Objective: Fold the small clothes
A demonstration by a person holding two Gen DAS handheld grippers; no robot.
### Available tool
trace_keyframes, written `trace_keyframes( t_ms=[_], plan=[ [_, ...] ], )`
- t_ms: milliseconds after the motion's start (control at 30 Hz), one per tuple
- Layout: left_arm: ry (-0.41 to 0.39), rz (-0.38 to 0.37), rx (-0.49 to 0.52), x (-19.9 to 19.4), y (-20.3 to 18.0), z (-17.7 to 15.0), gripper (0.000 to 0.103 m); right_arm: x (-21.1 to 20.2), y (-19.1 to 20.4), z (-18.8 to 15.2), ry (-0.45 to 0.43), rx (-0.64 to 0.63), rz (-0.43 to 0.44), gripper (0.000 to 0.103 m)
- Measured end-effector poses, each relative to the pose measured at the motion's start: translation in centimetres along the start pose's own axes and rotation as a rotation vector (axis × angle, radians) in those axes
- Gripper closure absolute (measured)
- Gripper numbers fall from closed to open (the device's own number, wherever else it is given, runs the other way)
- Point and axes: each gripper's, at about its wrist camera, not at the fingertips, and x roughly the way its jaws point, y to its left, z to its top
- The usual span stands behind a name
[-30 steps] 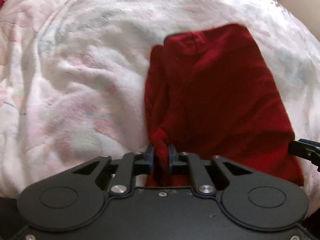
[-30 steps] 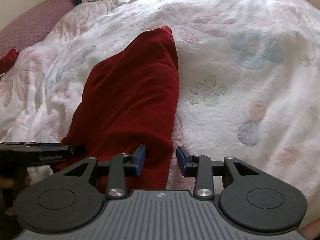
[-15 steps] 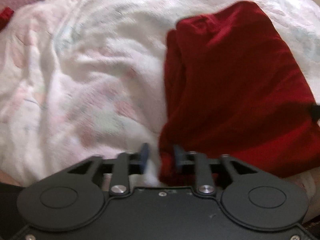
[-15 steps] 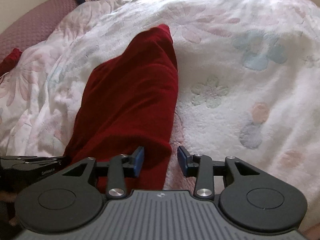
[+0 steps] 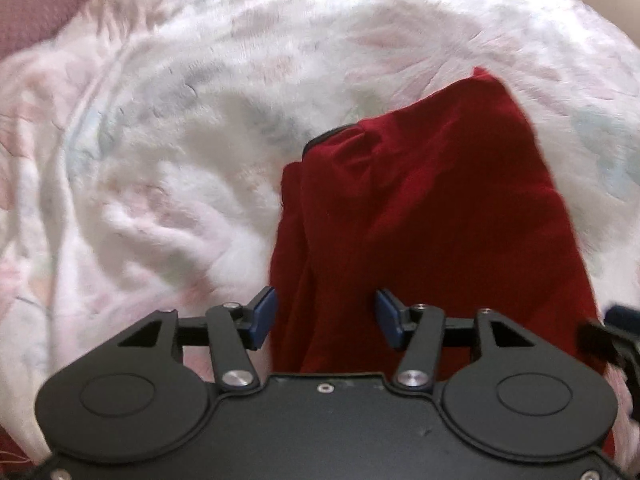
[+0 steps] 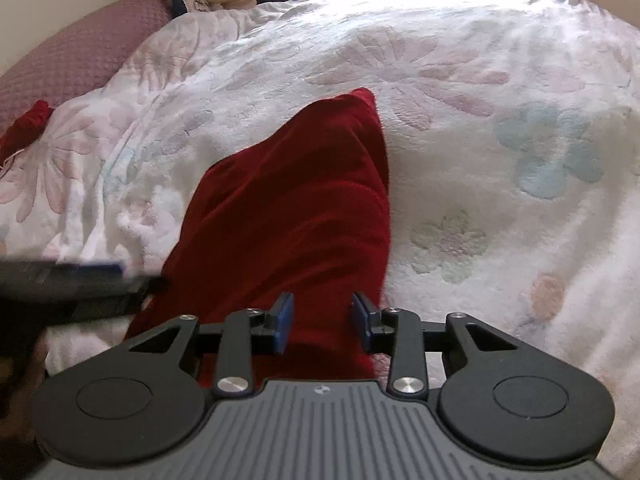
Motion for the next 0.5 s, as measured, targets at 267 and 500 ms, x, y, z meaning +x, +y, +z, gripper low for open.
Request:
trace_keyframes(
  t_ms=[267, 500],
  plan=[
    [-0.058, -0.085, -0.020, 1.4, 0.3, 0.6, 0.081, 1.7, -1.1, 0.9, 0.015, 0.024, -0.052, 0.060],
    [-0.157, -0.036, -0.049, -1.4, 0.3, 0.0, 0.093, 3.0, 0.2, 1.7, 0.030, -0.020, -0.098, 0.060]
  ],
)
